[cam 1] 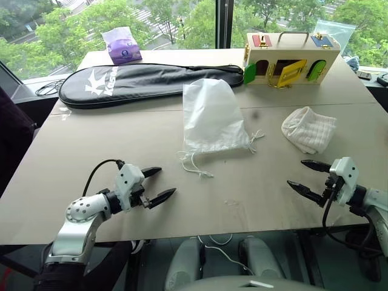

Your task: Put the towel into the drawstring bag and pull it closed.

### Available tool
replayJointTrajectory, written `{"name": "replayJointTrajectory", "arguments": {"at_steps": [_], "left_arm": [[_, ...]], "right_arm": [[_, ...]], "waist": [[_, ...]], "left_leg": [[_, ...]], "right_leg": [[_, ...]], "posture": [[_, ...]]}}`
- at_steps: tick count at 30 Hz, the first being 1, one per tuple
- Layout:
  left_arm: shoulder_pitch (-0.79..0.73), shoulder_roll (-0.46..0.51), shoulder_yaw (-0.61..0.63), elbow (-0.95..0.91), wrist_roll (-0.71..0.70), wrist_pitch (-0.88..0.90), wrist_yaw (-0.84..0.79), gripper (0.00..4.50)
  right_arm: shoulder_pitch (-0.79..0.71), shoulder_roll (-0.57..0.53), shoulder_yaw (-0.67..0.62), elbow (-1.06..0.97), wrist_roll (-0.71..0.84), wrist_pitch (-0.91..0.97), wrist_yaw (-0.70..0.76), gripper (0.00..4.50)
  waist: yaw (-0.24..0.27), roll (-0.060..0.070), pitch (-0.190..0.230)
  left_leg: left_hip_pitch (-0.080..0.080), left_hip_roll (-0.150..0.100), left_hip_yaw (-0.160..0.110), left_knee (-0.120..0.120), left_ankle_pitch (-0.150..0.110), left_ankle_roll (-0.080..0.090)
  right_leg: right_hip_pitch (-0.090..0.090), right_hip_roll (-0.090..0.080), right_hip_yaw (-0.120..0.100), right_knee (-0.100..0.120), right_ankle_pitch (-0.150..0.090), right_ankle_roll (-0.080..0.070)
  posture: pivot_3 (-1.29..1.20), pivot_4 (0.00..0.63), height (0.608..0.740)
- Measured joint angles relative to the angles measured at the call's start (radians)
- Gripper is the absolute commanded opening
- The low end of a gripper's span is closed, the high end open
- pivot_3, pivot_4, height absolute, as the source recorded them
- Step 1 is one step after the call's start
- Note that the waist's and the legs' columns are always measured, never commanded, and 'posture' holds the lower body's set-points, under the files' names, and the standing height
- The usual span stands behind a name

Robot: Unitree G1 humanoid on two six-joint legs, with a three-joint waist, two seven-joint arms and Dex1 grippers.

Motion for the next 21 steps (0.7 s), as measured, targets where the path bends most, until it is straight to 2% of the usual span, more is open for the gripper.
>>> {"name": "replayJointTrajectory", "arguments": {"at_steps": [21], "left_arm": [[-0.052, 0.024, -0.005, -0.004, -0.044, 0.091, -0.093, 4.46]], "right_arm": [[0.060, 0.021, -0.001, -0.043, 0.008, -0.023, -0.028, 4.50]], "waist": [[0.002, 0.000, 0.000]], "left_leg": [[0.000, 0.000, 0.000, 0.000, 0.000, 0.000]], "right_leg": [[0.000, 0.000, 0.000, 0.000, 0.000, 0.000]], "posture": [[0.00, 0.150, 0.740]]}}
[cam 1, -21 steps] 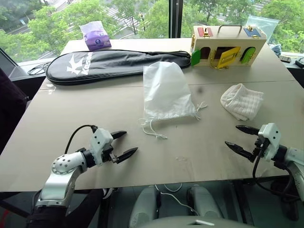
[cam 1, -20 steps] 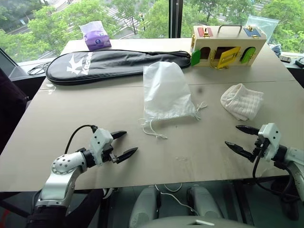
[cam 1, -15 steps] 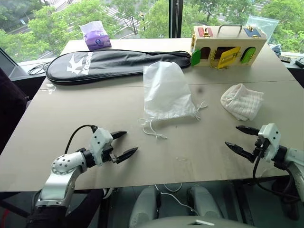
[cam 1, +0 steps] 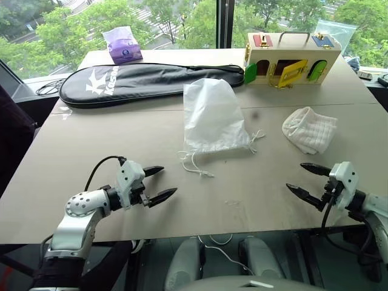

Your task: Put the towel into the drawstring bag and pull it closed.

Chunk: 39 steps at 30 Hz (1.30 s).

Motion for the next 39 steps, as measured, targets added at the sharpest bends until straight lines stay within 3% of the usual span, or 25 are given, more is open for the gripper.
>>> {"name": "replayJointTrajectory", "arguments": {"at_steps": [8, 13, 20, 30, 39], "left_arm": [[-0.166, 0.029, -0.035, -0.002, -0.030, 0.067, -0.074, 4.46], [-0.390, 0.034, -0.142, 0.082, 0.094, -0.012, -0.098, 4.46], [-0.664, -0.051, -0.319, 0.329, 0.292, -0.210, -0.113, 4.46], [-0.818, -0.123, -0.387, 0.611, 0.423, -0.432, -0.118, 4.46], [-0.826, -0.159, -0.405, 0.697, 0.445, -0.476, -0.153, 4.46]], "right_arm": [[0.048, 0.015, -0.013, -0.108, 0.013, 0.008, -0.039, 4.50], [0.050, 0.045, -0.016, -0.157, 0.024, 0.031, -0.083, 4.50], [0.062, 0.089, -0.001, -0.217, 0.003, 0.038, -0.151, 4.50], [0.155, 0.133, -0.011, -0.295, -0.015, 0.030, -0.239, 4.50], [0.174, 0.134, -0.022, -0.301, -0.016, 0.024, -0.260, 4.50]], "waist": [[0.007, -0.001, 0.000], [0.008, -0.001, 0.000], [0.001, -0.001, 0.001], [0.000, -0.001, 0.001], [0.000, -0.002, 0.001]], "left_leg": [[-0.001, 0.000, -0.001, 0.001, 0.000, 0.000], [-0.002, -0.001, -0.001, 0.002, 0.000, 0.000], [-0.003, -0.004, -0.002, 0.002, 0.000, 0.000], [-0.003, -0.004, -0.002, 0.002, 0.000, 0.000], [-0.003, -0.004, -0.002, 0.002, 0.000, 0.000]], "right_leg": [[0.000, 0.001, -0.001, 0.000, 0.000, 0.001], [0.000, 0.001, 0.000, 0.000, 0.000, 0.001], [0.000, 0.003, 0.000, 0.000, 0.000, 0.001], [0.000, 0.003, 0.000, 0.000, 0.000, 0.001], [0.000, 0.003, -0.001, 0.000, 0.000, 0.001]], "posture": [[0.00, 0.150, 0.740], [0.00, 0.150, 0.740], [0.00, 0.150, 0.740], [0.00, 0.150, 0.740], [0.00, 0.150, 0.740]]}}
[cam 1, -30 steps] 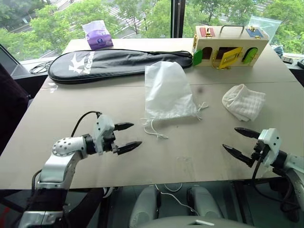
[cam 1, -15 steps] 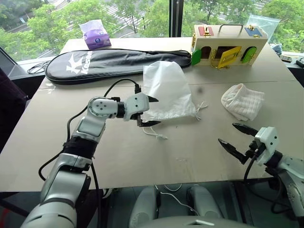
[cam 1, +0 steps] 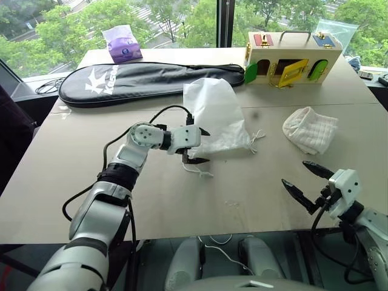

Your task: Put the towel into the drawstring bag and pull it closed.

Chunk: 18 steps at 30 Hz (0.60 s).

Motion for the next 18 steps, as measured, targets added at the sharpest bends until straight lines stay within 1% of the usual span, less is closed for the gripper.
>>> {"name": "replayJointTrajectory", "arguments": {"at_steps": [1, 2, 3, 5, 8, 10, 11, 12, 18], "left_arm": [[-0.001, -0.003, 0.000, 0.011, 0.001, -0.003, 0.000, 4.46], [-0.001, -0.006, 0.000, 0.022, 0.001, -0.005, 0.000, 3.87], [-0.001, -0.006, 0.000, 0.026, 0.001, -0.005, 0.000, 3.68], [-0.002, -0.007, 0.000, 0.046, 0.002, -0.012, -0.002, 2.84], [-0.002, -0.013, 0.000, 0.064, 0.010, -0.023, 0.000, 1.45], [-0.002, -0.017, 0.000, 0.074, 0.011, -0.027, 0.000, 0.70], [-0.002, -0.018, 0.000, 0.080, 0.012, -0.031, 0.002, 0.21], [-0.002, -0.018, 0.000, 0.086, 0.014, -0.037, 0.004, 0.10], [-0.002, -0.024, 0.007, 0.093, 0.018, -0.042, 0.017, 0.10]], "right_arm": [[0.000, 0.000, 0.000, -0.001, 0.000, 0.000, -0.001, 4.50], [0.000, 0.000, 0.000, -0.002, 0.000, 0.000, -0.001, 4.50], [0.000, 0.000, 0.000, -0.002, 0.000, 0.000, -0.001, 4.50], [0.000, 0.000, 0.000, -0.003, 0.001, 0.000, 0.000, 4.50], [0.005, -0.001, 0.000, -0.009, 0.004, 0.000, 0.004, 4.50], [0.009, -0.001, 0.000, -0.013, 0.011, 0.000, 0.010, 4.50], [0.012, -0.001, 0.000, -0.015, 0.020, 0.001, 0.013, 4.50], [0.015, -0.001, 0.000, -0.018, 0.029, 0.001, 0.017, 4.50], [0.024, -0.005, -0.001, -0.048, 0.070, 0.009, 0.041, 4.50]], "waist": [[0.000, 0.000, 0.000], [0.000, 0.000, 0.000], [0.000, 0.000, 0.000], [0.000, 0.000, 0.000], [0.001, 0.000, 0.000], [0.001, 0.000, 0.000], [0.001, 0.000, 0.000], [0.001, 0.000, 0.000], [0.001, 0.000, 0.000]], "left_leg": [[0.000, 0.000, 0.000, 0.000, 0.000, 0.000], [0.000, 0.000, 0.000, 0.000, 0.000, 0.000], [0.000, 0.000, 0.000, 0.000, 0.000, 0.000], [0.000, 0.000, 0.000, 0.000, 0.000, 0.000], [0.000, 0.000, 0.000, 0.001, 0.000, 0.000], [0.000, 0.000, 0.000, 0.001, 0.000, 0.000], [0.000, 0.000, 0.000, 0.001, 0.000, 0.000], [0.000, 0.000, 0.000, 0.002, 0.000, 0.000], [0.000, 0.000, 0.000, 0.006, 0.000, 0.000]], "right_leg": [[0.000, 0.000, 0.000, 0.000, 0.000, 0.000], [0.000, 0.000, 0.000, 0.000, 0.000, 0.000], [0.000, 0.000, 0.000, 0.000, 0.000, 0.000], [0.000, 0.000, 0.000, 0.000, 0.000, 0.000], [0.000, 0.000, 0.000, 0.000, 0.000, 0.000], [0.000, 0.000, 0.000, 0.000, 0.000, 0.000], [0.000, 0.000, 0.000, 0.001, 0.000, 0.000], [0.000, 0.000, 0.000, 0.001, 0.000, 0.000], [0.000, 0.000, 0.000, 0.005, 0.000, 0.000]], "posture": [[0.00, 0.150, 0.740], [0.00, 0.150, 0.740], [0.00, 0.150, 0.740], [0.00, 0.150, 0.740], [0.00, 0.150, 0.740], [0.00, 0.150, 0.740], [0.00, 0.150, 0.740], [0.00, 0.150, 0.740], [0.00, 0.150, 0.740]]}}
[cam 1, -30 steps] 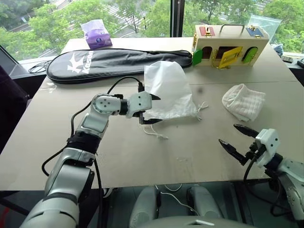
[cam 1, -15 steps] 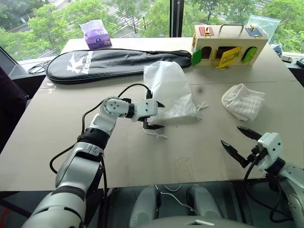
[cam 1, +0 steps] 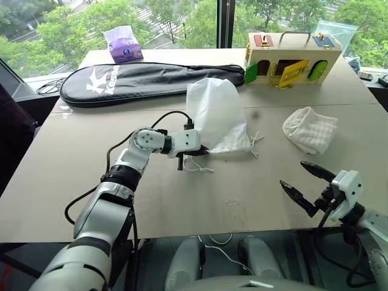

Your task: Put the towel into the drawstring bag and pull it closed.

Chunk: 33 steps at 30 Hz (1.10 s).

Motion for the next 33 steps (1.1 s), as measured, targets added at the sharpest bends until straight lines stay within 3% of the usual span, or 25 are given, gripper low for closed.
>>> {"name": "replayJointTrajectory", "arguments": {"at_steps": [5, 11, 18, 25, 27, 28, 33], "left_arm": [[0.010, -0.024, 0.031, -0.019, -0.061, 0.079, -0.023, 0.10], [0.042, -0.050, 0.114, -0.144, -0.226, 0.442, -0.074, 0.10], [0.111, -0.006, 0.124, -0.328, -0.365, 0.832, -0.162, 0.10], [0.102, -0.025, 0.166, -0.336, -0.374, 0.819, -0.075, 0.10], [0.099, -0.055, 0.211, -0.395, -0.372, 0.780, 0.028, 0.10], [0.095, -0.063, 0.248, -0.481, -0.390, 0.790, 0.085, 0.10], [0.078, -0.093, 0.294, -0.606, -0.432, 0.860, 0.208, 0.10]], "right_arm": [[0.000, -0.003, 0.000, 0.000, 0.005, 0.007, 0.007, 4.50], [-0.004, -0.004, 0.000, 0.000, 0.005, 0.009, 0.011, 4.50], [-0.011, -0.005, 0.000, 0.001, 0.000, 0.009, 0.009, 4.50], [-0.038, 0.007, -0.007, 0.009, -0.035, 0.006, -0.054, 4.50], [-0.139, -0.006, -0.026, 0.066, -0.161, 0.039, -0.197, 4.50], [-0.190, -0.067, -0.024, 0.114, -0.254, 0.058, -0.240, 4.50], [-0.361, -0.093, 0.037, 0.275, -0.393, 0.057, -0.289, 4.50]], "waist": [[0.000, 0.000, 0.000], [-0.003, 0.000, 0.000], [0.000, 0.000, 0.000], [0.000, -0.001, 0.000], [-0.002, -0.001, 0.001], [-0.001, -0.001, 0.001], [-0.003, -0.001, 0.001]], "left_leg": [[-0.001, 0.001, 0.000, 0.005, 0.000, 0.000], [0.000, 0.002, -0.001, 0.007, 0.000, 0.000], [0.000, 0.002, -0.001, 0.007, 0.000, 0.000], [0.000, 0.002, -0.001, 0.007, 0.000, 0.000], [0.000, 0.002, 0.000, 0.007, 0.000, 0.000], [-0.001, 0.001, 0.000, 0.007, 0.000, 0.000], [0.000, 0.000, 0.000, 0.006, 0.000, 0.000]], "right_leg": [[0.000, 0.000, 0.000, 0.005, 0.000, 0.000], [0.000, 0.000, 0.000, 0.008, 0.000, 0.000], [0.000, 0.000, 0.000, 0.008, -0.001, 0.000], [0.000, 0.000, 0.000, 0.008, 0.000, 0.000], [-0.001, 0.000, 0.001, 0.008, 0.000, 0.000], [-0.001, -0.001, 0.002, 0.008, 0.000, 0.000], [-0.001, 0.000, 0.001, 0.008, 0.000, 0.000]], "posture": [[0.00, 0.150, 0.740], [0.00, 0.150, 0.740], [0.00, 0.150, 0.740], [0.00, 0.150, 0.740], [0.00, 0.150, 0.740], [0.00, 0.150, 0.740], [0.00, 0.150, 0.740]]}}
